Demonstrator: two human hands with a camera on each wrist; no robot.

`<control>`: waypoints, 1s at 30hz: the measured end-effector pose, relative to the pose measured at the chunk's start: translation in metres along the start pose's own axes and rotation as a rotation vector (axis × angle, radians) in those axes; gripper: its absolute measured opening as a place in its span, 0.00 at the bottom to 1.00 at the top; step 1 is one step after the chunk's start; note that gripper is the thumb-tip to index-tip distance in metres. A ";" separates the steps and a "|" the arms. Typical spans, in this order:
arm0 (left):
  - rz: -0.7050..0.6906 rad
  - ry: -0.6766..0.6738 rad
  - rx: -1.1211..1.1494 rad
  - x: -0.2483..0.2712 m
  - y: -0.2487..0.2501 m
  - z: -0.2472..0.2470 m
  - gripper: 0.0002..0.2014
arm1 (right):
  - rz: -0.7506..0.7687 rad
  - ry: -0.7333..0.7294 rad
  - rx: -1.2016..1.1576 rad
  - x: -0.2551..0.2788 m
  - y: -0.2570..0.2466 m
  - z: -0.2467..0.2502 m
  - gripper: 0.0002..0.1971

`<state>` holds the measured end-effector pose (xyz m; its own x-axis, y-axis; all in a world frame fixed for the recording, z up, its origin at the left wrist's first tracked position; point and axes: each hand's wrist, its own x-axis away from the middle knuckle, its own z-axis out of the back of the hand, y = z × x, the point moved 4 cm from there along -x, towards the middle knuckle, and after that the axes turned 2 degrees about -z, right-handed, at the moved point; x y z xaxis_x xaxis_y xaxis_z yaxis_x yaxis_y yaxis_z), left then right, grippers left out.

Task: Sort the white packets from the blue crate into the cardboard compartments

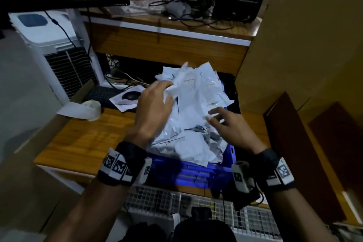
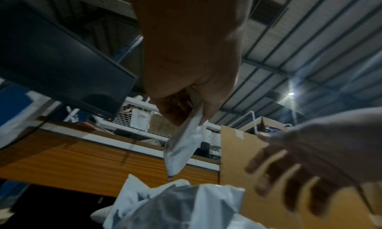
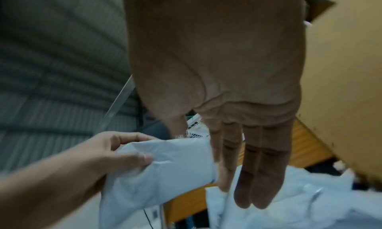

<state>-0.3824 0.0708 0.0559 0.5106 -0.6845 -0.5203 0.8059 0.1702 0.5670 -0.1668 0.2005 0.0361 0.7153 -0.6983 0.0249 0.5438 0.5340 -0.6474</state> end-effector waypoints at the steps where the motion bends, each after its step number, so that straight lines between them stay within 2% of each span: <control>1: -0.074 -0.012 0.021 0.002 0.013 0.000 0.15 | -0.030 0.006 -0.105 -0.002 -0.004 0.003 0.22; 3: -0.236 -0.078 0.052 0.013 0.035 -0.006 0.14 | -0.115 -0.016 -0.353 -0.006 -0.013 0.007 0.28; 6: -0.415 -0.249 0.061 0.035 0.051 -0.029 0.12 | -0.262 -0.048 -0.701 -0.019 -0.012 0.006 0.34; 8: -0.494 -0.340 0.125 0.046 0.055 -0.039 0.10 | -0.297 0.006 -0.796 -0.024 -0.006 0.006 0.29; 10: -0.490 -0.387 0.236 0.051 0.056 -0.040 0.13 | -0.277 0.060 -0.827 -0.025 0.000 0.007 0.22; 13: -0.394 -0.365 0.362 0.048 0.056 -0.032 0.19 | -0.216 0.083 -0.816 -0.018 0.003 0.013 0.11; 15: -0.286 -0.227 0.375 0.041 0.050 -0.027 0.18 | -0.176 0.072 -0.802 -0.011 0.001 0.016 0.09; 17: -0.088 -0.107 0.373 0.030 0.038 -0.027 0.20 | -0.151 0.040 -0.800 -0.004 -0.003 0.019 0.10; 19: 0.151 -0.161 0.485 0.024 0.030 -0.030 0.27 | -0.134 0.010 -0.794 0.003 -0.006 0.021 0.12; 21: 0.298 -0.270 0.714 0.024 0.032 -0.036 0.25 | -0.120 -0.009 -0.791 0.009 -0.009 0.020 0.13; 23: 0.326 -0.306 0.908 0.026 0.040 -0.040 0.15 | -0.121 -0.028 -0.798 0.012 -0.009 0.019 0.13; 25: 0.314 -0.307 0.960 0.029 0.043 -0.042 0.11 | -0.130 -0.032 -0.810 0.015 -0.010 0.018 0.14; 28: 0.332 -0.315 0.998 0.030 0.041 -0.045 0.12 | -0.110 -0.013 -0.846 0.018 -0.011 0.019 0.17; 30: 0.307 -0.372 1.004 0.030 0.044 -0.046 0.15 | -0.076 0.000 -0.858 0.019 -0.014 0.020 0.19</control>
<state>-0.3178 0.0900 0.0360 0.3889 -0.9104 -0.1412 -0.0334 -0.1671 0.9854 -0.1519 0.1890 0.0614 0.6906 -0.7174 0.0917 0.0708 -0.0592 -0.9957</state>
